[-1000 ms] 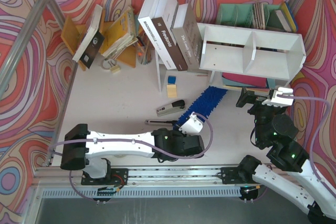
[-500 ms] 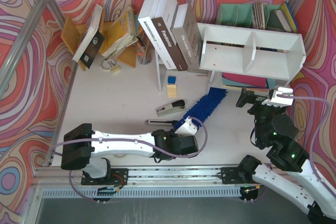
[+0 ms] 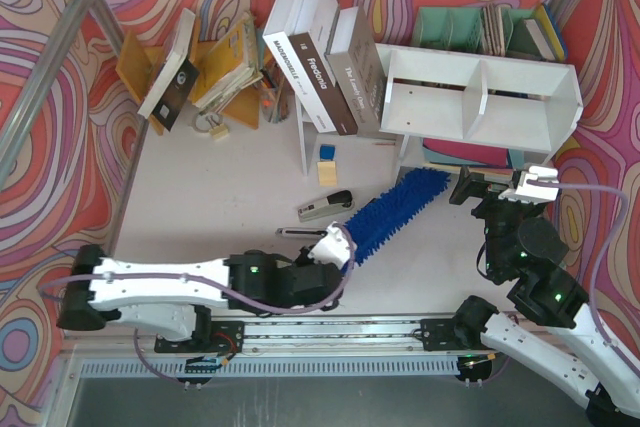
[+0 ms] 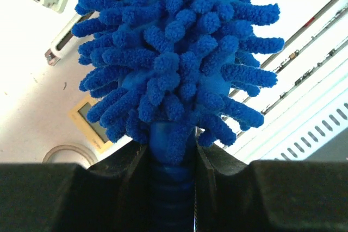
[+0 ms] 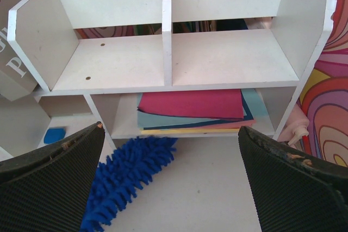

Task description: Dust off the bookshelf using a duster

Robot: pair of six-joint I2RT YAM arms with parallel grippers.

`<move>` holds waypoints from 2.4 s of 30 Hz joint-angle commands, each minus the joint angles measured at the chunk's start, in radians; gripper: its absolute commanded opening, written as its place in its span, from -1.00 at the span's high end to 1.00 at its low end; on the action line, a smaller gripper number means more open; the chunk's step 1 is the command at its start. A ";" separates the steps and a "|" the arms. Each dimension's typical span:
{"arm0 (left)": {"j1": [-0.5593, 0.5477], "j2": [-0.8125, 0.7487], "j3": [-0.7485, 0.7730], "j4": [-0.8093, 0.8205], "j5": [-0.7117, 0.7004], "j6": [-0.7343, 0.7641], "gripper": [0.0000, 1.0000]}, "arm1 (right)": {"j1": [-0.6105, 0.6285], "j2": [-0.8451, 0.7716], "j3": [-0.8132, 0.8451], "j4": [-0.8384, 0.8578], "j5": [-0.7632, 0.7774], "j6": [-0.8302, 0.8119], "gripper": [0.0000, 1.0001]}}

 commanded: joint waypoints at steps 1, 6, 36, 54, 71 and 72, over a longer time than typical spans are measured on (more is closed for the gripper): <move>-0.011 -0.132 -0.032 -0.069 -0.067 0.010 1.00 | -0.002 0.006 -0.006 0.032 0.012 -0.013 -0.97; -0.027 -0.255 -0.037 -0.168 -0.129 -0.043 1.00 | -0.002 0.007 -0.007 0.033 0.017 -0.013 -0.97; -0.043 -0.231 -0.229 -0.098 -0.058 -0.174 1.00 | -0.002 0.012 -0.007 0.035 0.032 -0.015 -0.97; -0.028 -0.432 -0.136 -0.364 -0.287 -0.304 1.00 | -0.002 -0.004 -0.008 0.036 0.033 -0.016 -0.97; 0.215 -0.326 -0.152 0.030 -0.309 -0.167 1.00 | -0.002 -0.001 -0.007 0.033 0.026 -0.012 -0.97; 0.223 -0.313 -0.151 0.051 -0.304 -0.159 1.00 | -0.003 -0.002 -0.007 0.033 0.025 -0.011 -0.97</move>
